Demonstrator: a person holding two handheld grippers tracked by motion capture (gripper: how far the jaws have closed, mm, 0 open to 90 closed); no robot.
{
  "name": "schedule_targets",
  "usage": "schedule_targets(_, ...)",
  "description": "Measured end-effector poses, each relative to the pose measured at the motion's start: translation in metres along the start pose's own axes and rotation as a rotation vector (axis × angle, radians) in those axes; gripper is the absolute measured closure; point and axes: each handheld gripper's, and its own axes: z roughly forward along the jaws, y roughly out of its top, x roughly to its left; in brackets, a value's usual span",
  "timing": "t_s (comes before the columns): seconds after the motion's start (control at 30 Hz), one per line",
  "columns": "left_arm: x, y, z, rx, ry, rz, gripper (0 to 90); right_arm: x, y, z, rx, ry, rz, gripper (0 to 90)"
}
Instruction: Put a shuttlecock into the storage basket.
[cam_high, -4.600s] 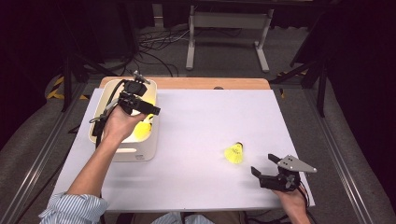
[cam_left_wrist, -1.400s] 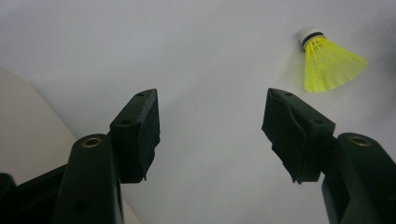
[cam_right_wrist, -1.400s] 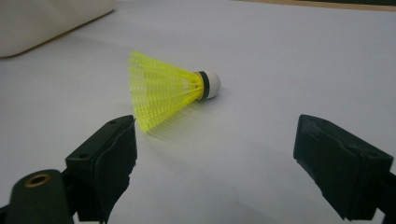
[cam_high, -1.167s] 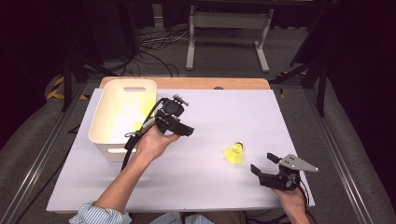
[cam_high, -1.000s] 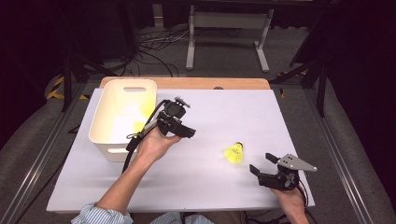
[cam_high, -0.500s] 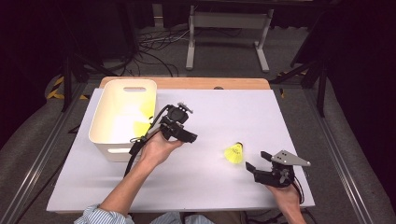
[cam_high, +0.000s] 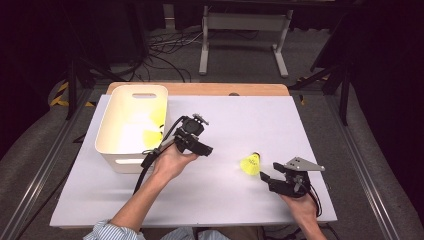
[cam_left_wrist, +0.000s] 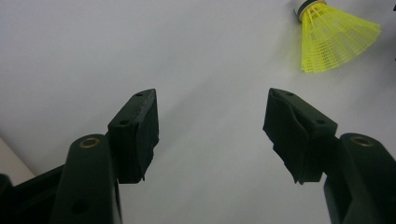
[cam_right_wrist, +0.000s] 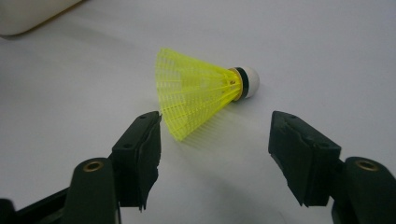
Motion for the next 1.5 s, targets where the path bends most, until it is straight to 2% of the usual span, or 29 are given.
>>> schedule_targets(0.27,-0.001,-0.002,0.009,0.018,-0.006,0.002,36.1,0.003,0.007,0.007,0.052,-0.032,-0.011,46.4)
schedule_targets(0.8,0.001,-0.007,0.019,0.032,-0.008,-0.002,36.0,0.009,0.016,0.025,0.144,-0.054,-0.010,58.0)
schedule_targets(1.3,0.001,-0.010,0.022,0.029,-0.014,-0.004,36.0,0.008,0.020,0.034,0.173,-0.080,0.016,68.2)
schedule_targets(1.5,0.001,-0.009,0.022,0.027,-0.012,0.002,36.1,0.003,0.020,0.036,0.191,-0.089,0.049,76.8)
